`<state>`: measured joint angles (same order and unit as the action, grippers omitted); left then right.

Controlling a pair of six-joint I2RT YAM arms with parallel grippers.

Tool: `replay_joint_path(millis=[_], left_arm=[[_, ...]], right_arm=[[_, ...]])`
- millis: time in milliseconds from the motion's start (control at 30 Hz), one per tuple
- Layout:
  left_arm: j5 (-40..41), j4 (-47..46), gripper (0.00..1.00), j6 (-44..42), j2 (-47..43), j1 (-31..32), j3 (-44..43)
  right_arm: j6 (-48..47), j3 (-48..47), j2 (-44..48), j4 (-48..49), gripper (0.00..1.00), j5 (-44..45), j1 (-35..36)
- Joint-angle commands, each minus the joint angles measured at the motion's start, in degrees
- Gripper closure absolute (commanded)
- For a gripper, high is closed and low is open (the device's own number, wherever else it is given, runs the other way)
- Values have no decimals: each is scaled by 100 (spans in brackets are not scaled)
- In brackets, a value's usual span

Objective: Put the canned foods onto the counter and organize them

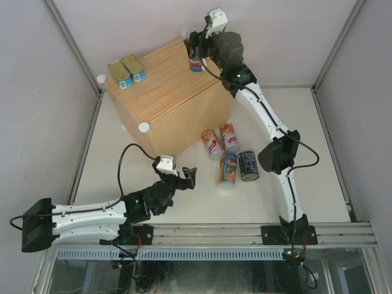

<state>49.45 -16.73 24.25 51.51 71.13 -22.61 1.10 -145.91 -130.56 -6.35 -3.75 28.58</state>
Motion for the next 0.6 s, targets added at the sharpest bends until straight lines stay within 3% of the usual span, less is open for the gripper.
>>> replay_joint_path(millis=[0, 567], left_arm=[[113, -226, 12, -122, 57, 15, -176], [333, 15, 13, -405, 57, 244, -663]], right_arm=[[120, -116, 148, 346, 18, -97, -17], [175, 905, 1093, 715, 15, -148, -6]])
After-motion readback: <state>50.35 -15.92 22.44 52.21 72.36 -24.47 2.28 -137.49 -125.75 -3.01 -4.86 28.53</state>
